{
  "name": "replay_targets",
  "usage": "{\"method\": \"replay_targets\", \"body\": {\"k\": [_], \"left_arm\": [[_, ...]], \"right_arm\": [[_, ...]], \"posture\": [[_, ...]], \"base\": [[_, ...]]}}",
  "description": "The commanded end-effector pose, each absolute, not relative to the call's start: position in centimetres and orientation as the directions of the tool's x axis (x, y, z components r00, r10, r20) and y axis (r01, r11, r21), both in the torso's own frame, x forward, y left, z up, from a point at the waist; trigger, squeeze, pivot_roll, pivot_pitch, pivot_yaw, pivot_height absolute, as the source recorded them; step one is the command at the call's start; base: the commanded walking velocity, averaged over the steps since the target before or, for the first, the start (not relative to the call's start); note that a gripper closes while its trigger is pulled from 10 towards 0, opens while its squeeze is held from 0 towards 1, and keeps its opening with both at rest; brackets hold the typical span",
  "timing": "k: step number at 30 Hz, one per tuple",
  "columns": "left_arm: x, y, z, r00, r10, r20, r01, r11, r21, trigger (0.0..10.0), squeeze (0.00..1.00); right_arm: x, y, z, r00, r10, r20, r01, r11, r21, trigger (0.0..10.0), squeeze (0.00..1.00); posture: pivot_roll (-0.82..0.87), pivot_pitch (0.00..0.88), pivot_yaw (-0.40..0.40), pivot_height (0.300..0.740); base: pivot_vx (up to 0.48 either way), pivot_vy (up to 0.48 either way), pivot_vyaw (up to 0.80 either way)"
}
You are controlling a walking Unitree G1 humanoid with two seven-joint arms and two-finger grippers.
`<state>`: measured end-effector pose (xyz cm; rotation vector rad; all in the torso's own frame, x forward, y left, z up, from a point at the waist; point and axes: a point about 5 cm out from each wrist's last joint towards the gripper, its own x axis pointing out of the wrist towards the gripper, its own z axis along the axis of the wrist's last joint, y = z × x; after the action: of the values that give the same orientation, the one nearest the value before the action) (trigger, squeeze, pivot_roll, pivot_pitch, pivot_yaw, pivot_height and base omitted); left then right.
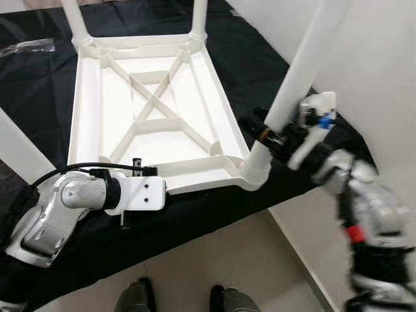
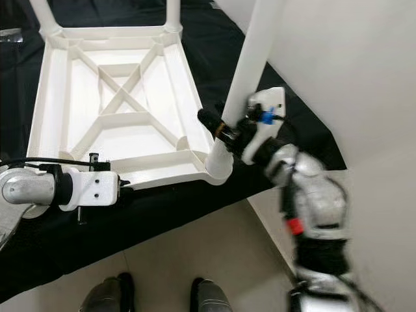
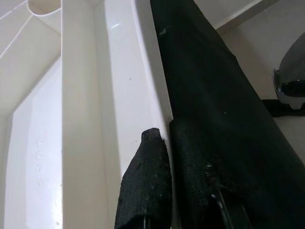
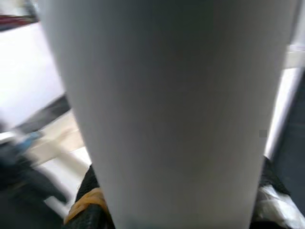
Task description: Building children table
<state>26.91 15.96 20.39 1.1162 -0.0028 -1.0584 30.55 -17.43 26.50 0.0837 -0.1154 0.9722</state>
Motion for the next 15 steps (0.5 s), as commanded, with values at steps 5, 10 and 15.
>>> {"method": "replay_targets", "body": {"k": [5,10,15], "left_arm": [[26.4,16.1,20.4,0.552,-0.670,-0.497,0.664,-0.007,0.747,10.0,0.00],[26.2,16.5,20.6,0.558,-0.660,-0.504,0.665,-0.008,0.747,10.0,0.00],[26.1,16.6,20.6,0.559,-0.654,-0.509,0.666,-0.011,0.745,10.0,0.00]], "right_arm": [[30.1,-16.9,29.9,0.084,0.963,0.254,-0.996,0.090,-0.012,0.0,0.00],[29.8,-16.6,29.0,-0.117,0.979,0.165,-0.992,-0.123,0.026,0.0,0.00],[29.7,-16.4,29.4,-0.258,0.951,0.173,-0.958,-0.275,0.079,0.0,0.00]], "posture": [[-0.02,0.237,-0.158,0.740],[-0.01,0.245,-0.159,0.740],[0.00,0.238,-0.161,0.740]], "base": [[0.000,0.000,0.00],[0.000,0.000,0.00],[0.000,0.000,0.00]]}}
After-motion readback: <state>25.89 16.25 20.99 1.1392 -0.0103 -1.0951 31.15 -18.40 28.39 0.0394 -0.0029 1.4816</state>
